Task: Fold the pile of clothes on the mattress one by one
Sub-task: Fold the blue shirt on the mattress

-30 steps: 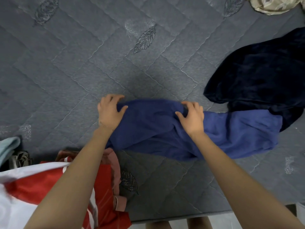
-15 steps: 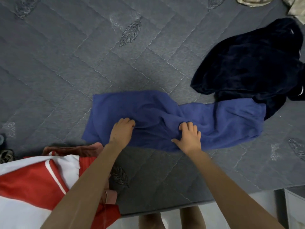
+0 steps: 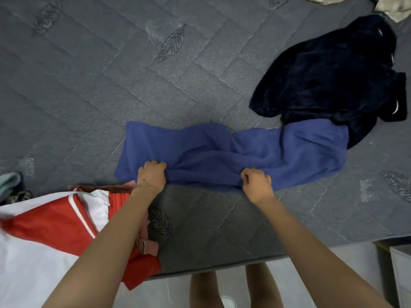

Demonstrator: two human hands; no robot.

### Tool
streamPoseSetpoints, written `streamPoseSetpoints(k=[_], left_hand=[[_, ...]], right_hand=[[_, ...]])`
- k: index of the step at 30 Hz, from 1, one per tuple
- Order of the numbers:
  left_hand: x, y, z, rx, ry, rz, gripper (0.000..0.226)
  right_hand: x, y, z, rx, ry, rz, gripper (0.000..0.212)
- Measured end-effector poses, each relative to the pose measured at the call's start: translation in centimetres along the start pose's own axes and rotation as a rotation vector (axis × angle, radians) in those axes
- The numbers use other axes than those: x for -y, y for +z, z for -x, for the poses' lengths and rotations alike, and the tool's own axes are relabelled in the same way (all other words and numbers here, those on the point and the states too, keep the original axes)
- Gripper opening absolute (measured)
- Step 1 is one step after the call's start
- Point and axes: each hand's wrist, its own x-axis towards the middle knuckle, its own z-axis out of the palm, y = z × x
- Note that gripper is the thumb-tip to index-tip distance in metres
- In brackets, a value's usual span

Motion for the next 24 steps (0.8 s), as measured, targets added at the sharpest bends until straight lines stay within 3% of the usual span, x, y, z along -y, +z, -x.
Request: streamPoseSetpoints(k=[2,5,9,12,15,24], left_hand=[[-0.7,0.2,0.4,0.012,-0.043,-0.04,0.033],[-2.0,0.9,0.6,-0.189,-0.049,0.071,0.03],[-4.2,2.5,0.2,-0.376,0.218,0.212,0.037],[-7.3,3.1,-0.1,-0.279,0.344,0.189,0.052],[-10.4,3.8,-0.4,-0.196,0.355,0.103,0.058],[-18.7,3.3,-0.5,-0.295,0.214,0.237,0.064]], right_hand=[[-0.6,0.6,0.2,0.078,0.032,0.032,0.02],[-1.3,1.0,0.3,0.066,0.04,-0.064,0.022],[-2.0,0.6,0.0,-0.058,-0.011,-0.16,0.038],[-2.9,0.0,-0.8,-0.064,-0.06,-0.091,0.05],[-4.2,-0.5,-1.4,-0.009,-0.047,0.011,0.058],[-9.6,-4.9,-2.7,-0.074,-0.014,-0.066,0.062]])
